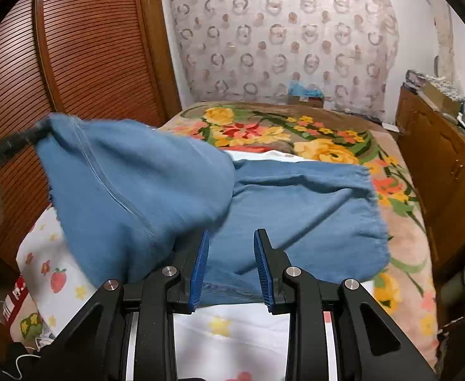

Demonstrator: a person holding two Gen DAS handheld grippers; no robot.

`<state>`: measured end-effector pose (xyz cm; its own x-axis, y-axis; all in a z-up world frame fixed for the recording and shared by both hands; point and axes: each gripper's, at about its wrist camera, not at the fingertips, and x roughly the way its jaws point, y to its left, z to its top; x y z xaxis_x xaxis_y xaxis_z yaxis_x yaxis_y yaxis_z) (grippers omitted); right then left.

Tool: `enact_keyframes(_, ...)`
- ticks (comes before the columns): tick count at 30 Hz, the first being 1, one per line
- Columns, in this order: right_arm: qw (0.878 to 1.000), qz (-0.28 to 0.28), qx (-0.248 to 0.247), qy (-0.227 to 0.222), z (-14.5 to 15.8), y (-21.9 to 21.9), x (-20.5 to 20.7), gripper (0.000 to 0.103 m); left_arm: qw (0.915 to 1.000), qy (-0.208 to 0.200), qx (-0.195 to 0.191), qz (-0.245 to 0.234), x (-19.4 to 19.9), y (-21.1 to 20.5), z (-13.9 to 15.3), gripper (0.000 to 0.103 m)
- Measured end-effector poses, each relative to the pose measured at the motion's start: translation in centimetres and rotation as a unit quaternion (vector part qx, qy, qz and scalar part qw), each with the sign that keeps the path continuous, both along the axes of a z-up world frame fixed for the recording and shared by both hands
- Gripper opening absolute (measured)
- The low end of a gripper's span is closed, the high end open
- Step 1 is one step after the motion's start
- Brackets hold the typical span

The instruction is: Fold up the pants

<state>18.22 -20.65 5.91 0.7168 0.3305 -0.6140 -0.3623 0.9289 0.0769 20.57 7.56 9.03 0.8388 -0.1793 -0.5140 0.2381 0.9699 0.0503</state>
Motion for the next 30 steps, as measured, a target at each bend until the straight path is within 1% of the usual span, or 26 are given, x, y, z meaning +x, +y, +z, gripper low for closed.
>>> enact_keyframes(2,1.000,0.006,0.003,0.005,-0.5,0.9,0.5,0.030,0.9999,-0.001,0.003,0.014,-0.9,1.8,0.5,0.010)
enact_keyframes(4,1.000,0.014,0.006,0.009,-1.0,1.8,1.0,0.030,0.9995,0.005,0.017,0.027,-1.5,2.9,0.0,0.010)
enact_keyframes(9,0.999,0.047,0.007,0.021,-2.1,4.2,1.6,0.030,0.9973,0.045,0.021,0.055,-1.8,5.2,-3.7,0.010)
enact_keyframes(13,0.997,0.066,0.001,0.029,-2.9,5.4,2.1,0.030,0.9950,0.083,0.010,0.054,-1.7,5.8,-6.8,0.010)
enact_keyframes(16,0.997,0.070,-0.003,0.029,-3.1,4.8,3.2,0.030,0.9944,0.094,0.004,0.047,-1.7,5.6,-7.9,0.014)
enact_keyframes(18,0.997,0.069,-0.005,0.027,-2.8,4.8,3.3,0.030,0.9946,0.094,0.010,0.044,-1.4,5.4,-7.9,0.027)
enact_keyframes(20,0.997,0.069,-0.006,0.024,-2.5,4.8,3.1,0.030,0.9955,0.085,0.010,0.041,-1.1,5.3,-7.4,0.059)
enact_keyframes(22,0.997,0.067,-0.010,0.021,-2.5,4.8,2.5,0.030,0.9966,0.074,-0.002,0.037,-0.5,5.3,-6.6,0.068)
enact_keyframes(24,0.998,0.064,-0.016,0.019,-3.0,5.1,2.7,0.030,0.9969,0.069,-0.010,0.035,0.5,5.3,-5.9,0.068)
enact_keyframes(27,0.998,0.064,-0.015,0.021,-3.5,5.1,3.5,0.030,0.9974,0.065,-0.010,0.029,1.9,4.9,-5.4,0.068)
enact_keyframes(30,0.998,0.061,-0.017,0.018,-3.8,5.3,4.3,0.030,0.9971,0.076,-0.005,0.007,4.8,3.7,-5.7,0.068)
